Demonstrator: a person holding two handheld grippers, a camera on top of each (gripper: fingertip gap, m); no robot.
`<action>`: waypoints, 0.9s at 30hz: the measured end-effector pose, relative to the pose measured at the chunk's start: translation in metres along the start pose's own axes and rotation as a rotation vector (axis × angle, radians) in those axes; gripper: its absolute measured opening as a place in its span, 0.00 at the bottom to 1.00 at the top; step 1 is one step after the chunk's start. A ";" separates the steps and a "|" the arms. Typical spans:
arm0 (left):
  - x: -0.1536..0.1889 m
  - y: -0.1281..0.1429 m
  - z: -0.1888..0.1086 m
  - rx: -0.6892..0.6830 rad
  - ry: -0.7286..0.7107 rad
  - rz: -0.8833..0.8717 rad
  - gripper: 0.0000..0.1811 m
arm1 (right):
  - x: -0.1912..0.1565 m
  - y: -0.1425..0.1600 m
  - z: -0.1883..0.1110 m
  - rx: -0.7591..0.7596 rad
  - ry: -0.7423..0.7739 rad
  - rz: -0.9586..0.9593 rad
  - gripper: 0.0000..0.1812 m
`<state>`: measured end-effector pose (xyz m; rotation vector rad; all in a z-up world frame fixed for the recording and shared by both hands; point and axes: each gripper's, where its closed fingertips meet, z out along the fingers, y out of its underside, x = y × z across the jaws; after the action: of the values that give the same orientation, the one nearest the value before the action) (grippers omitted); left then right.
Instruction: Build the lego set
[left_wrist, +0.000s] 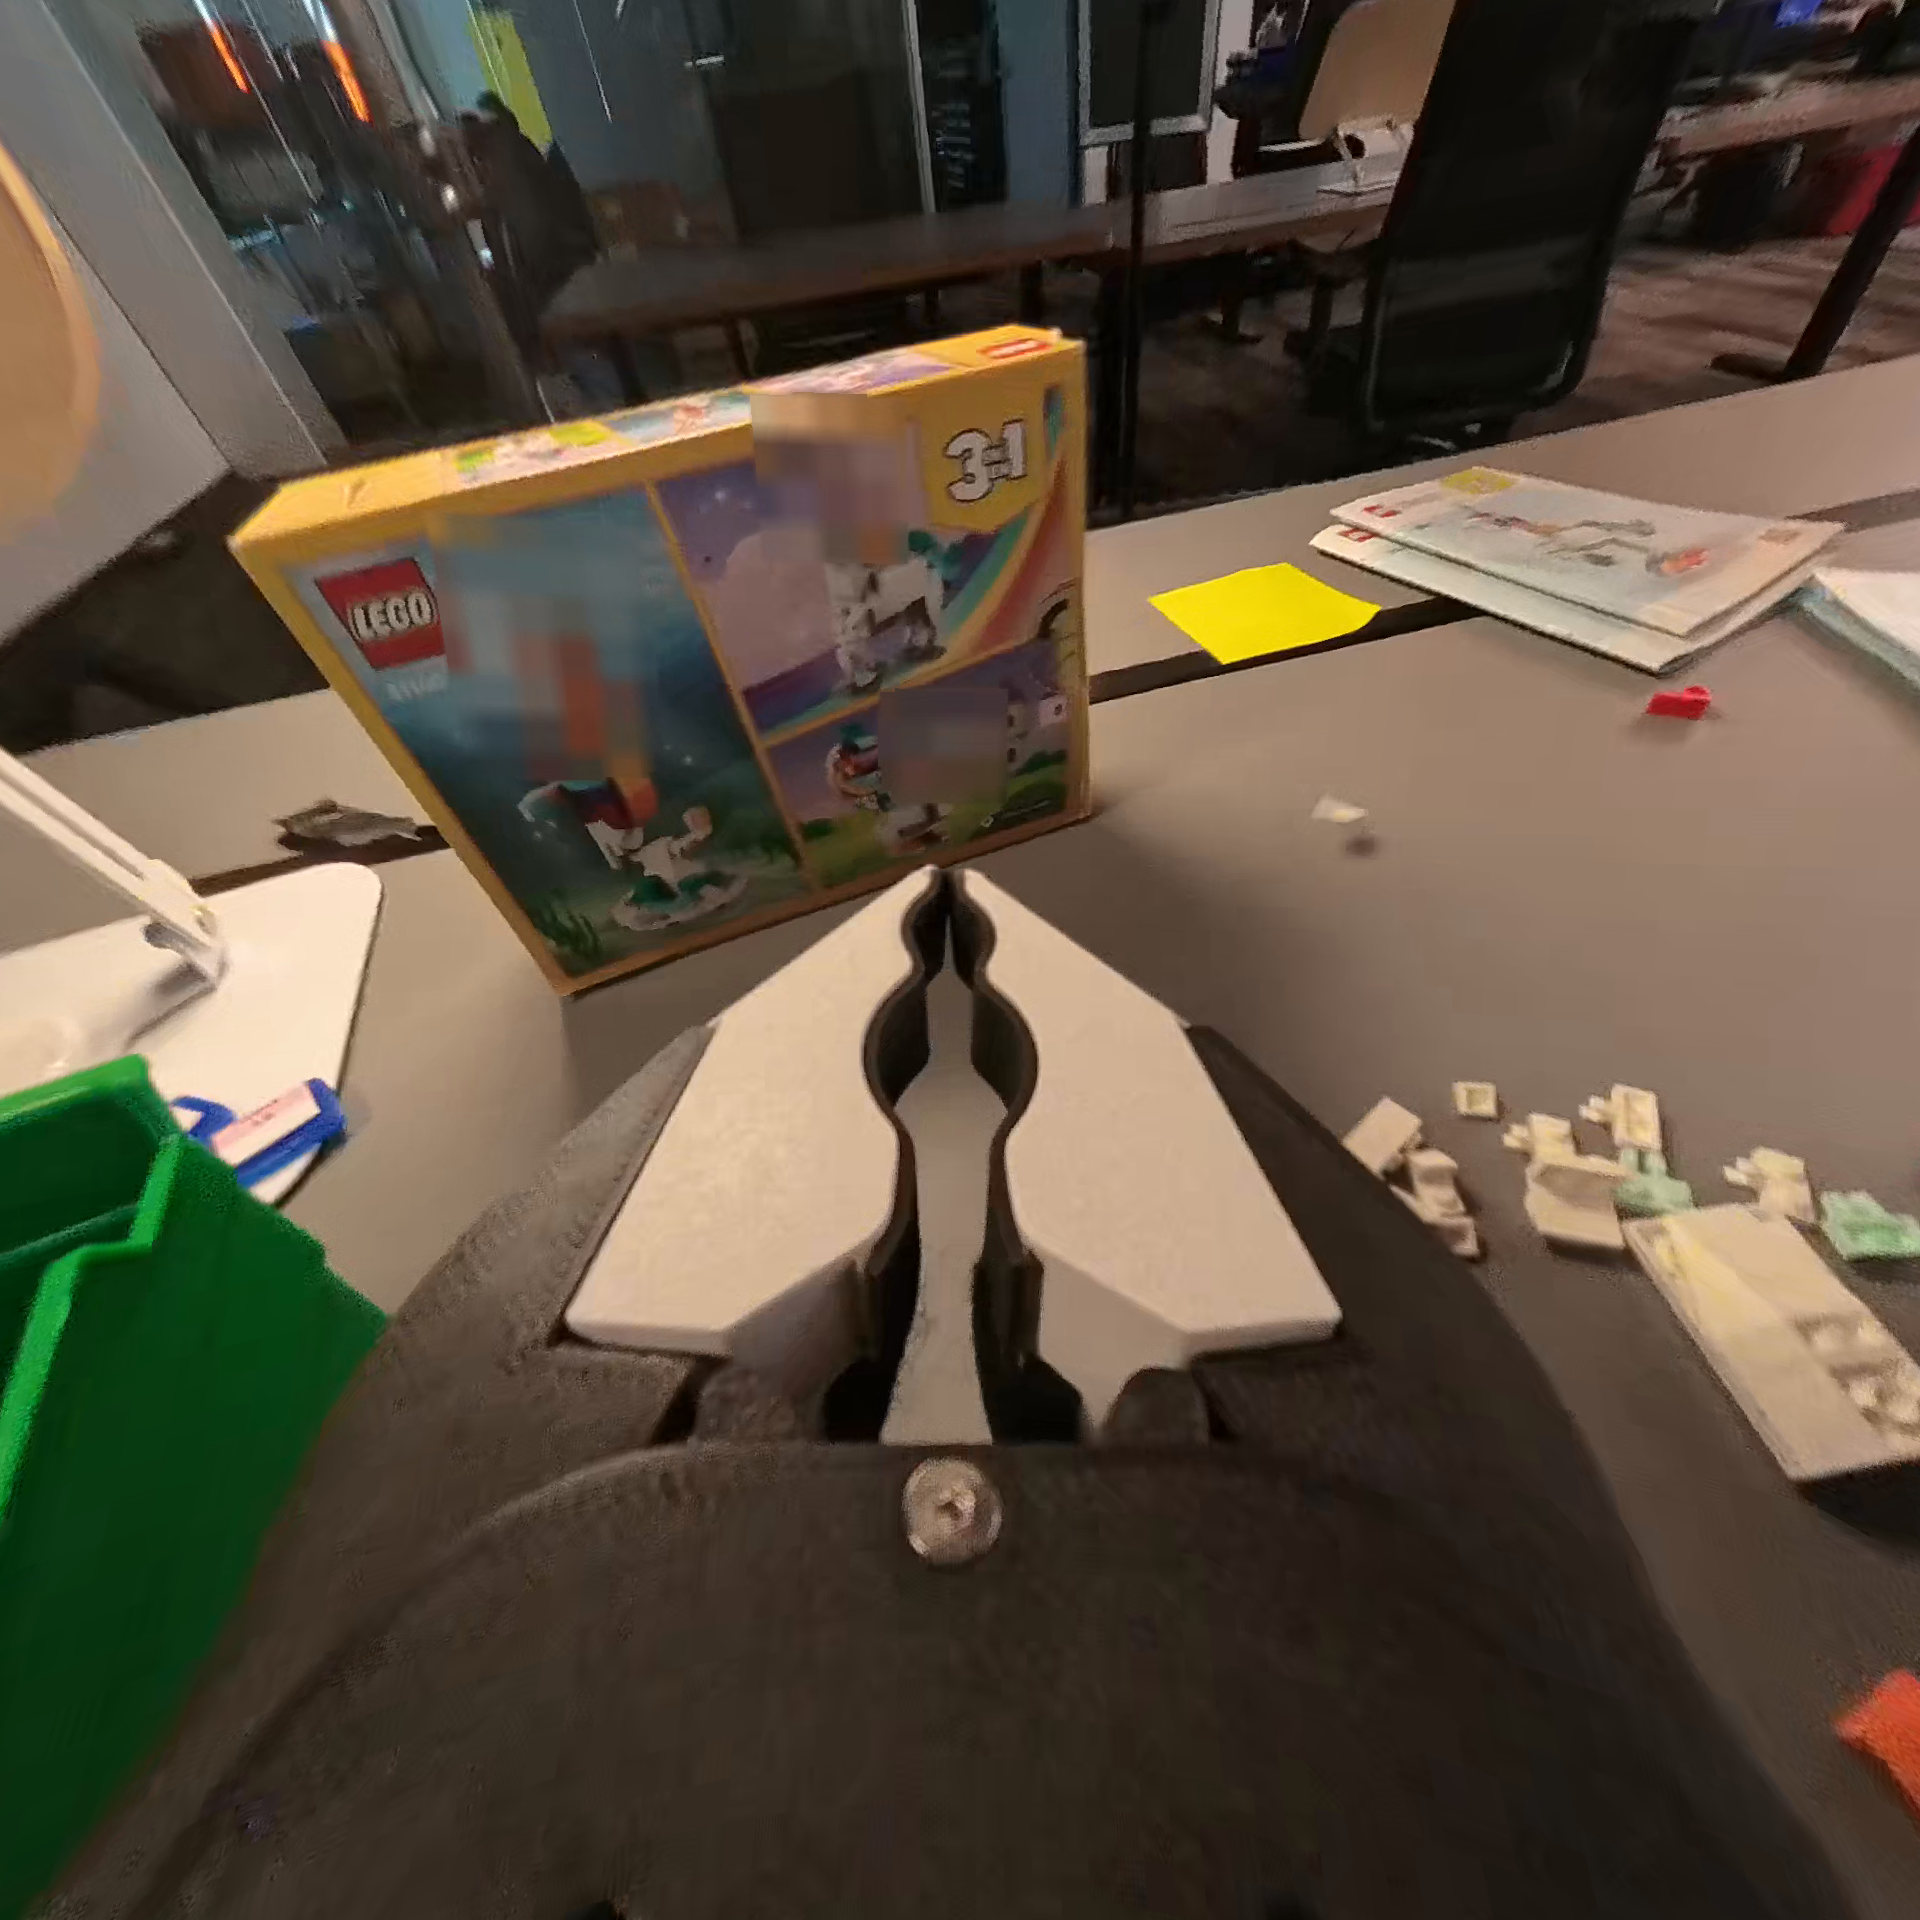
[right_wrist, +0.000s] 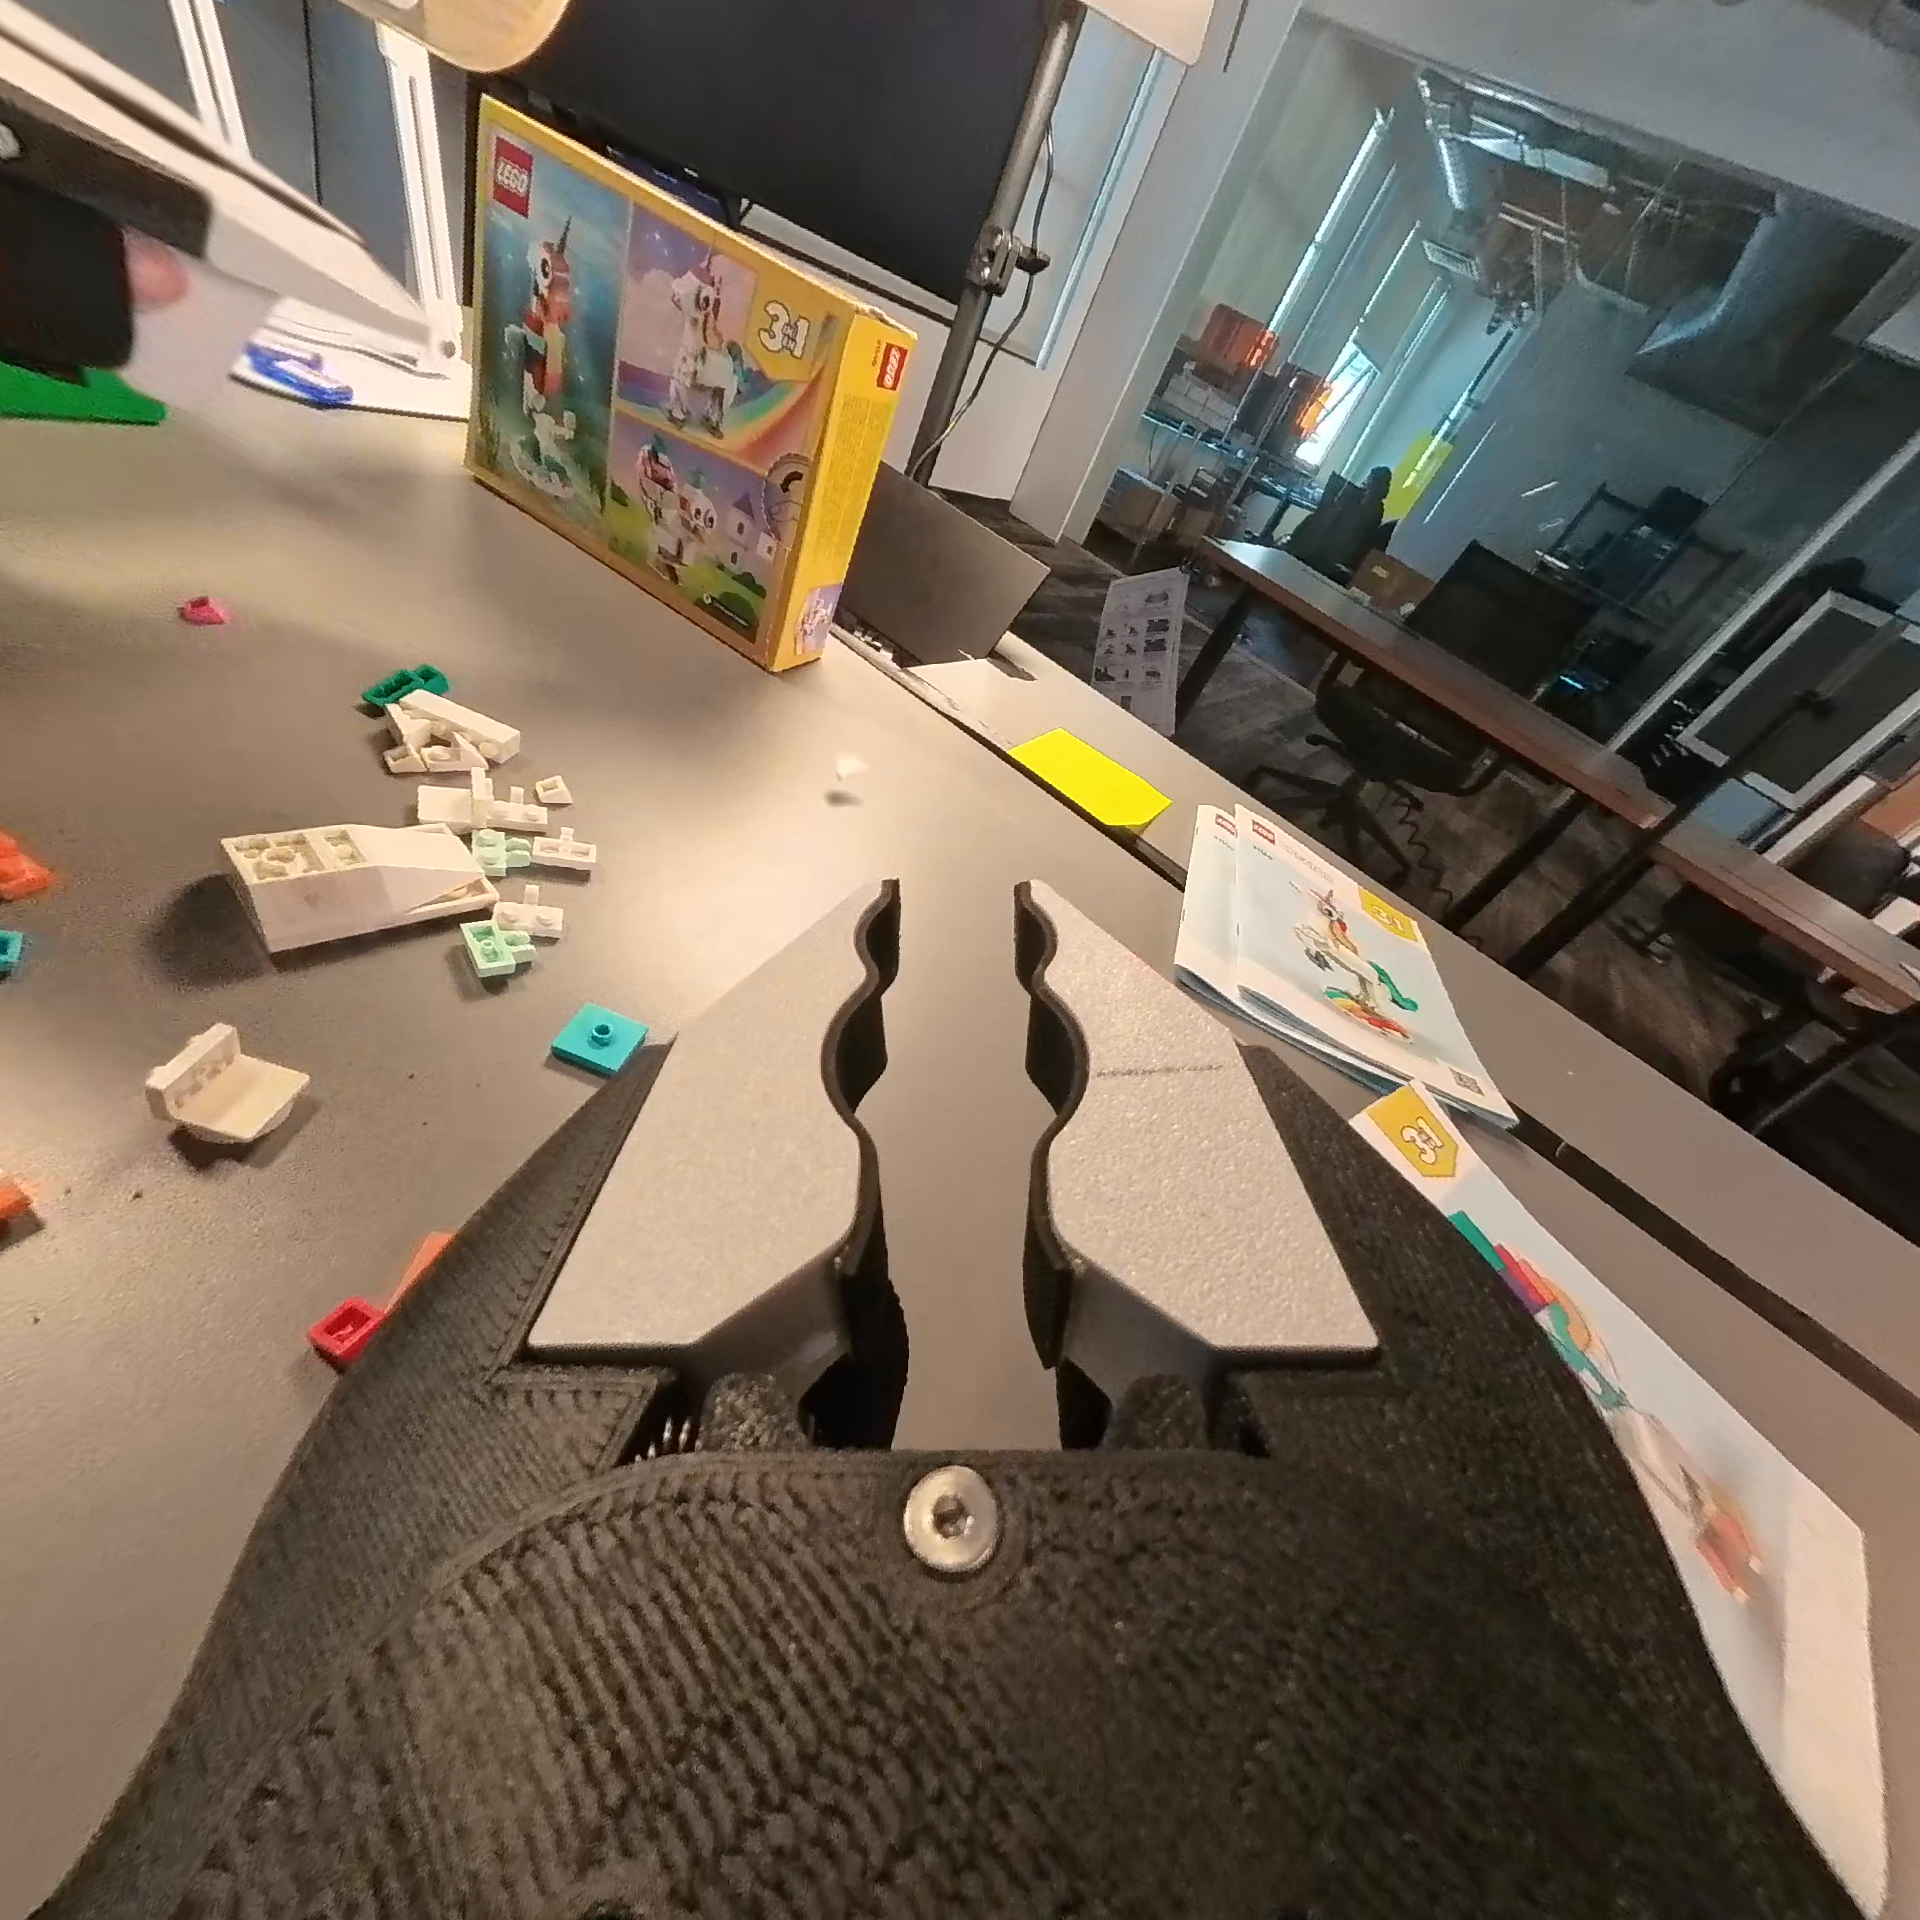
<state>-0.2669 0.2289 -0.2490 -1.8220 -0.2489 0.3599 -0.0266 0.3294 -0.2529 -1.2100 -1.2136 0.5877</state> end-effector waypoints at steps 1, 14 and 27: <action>0.004 0.001 -0.002 -0.007 0.005 0.020 0.00 | 0.000 0.000 0.000 0.001 0.002 0.000 0.11; 0.115 0.010 0.011 -0.017 0.362 0.113 0.10 | 0.029 0.005 -0.011 0.010 0.111 0.017 0.12; 0.096 -0.028 0.000 0.303 0.399 -0.062 0.16 | 0.050 0.031 0.027 -0.088 0.063 -0.109 0.15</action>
<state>-0.1774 0.2707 -0.2330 -1.5427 0.0272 -0.0150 -0.0281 0.3933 -0.2650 -1.2190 -1.2544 0.4162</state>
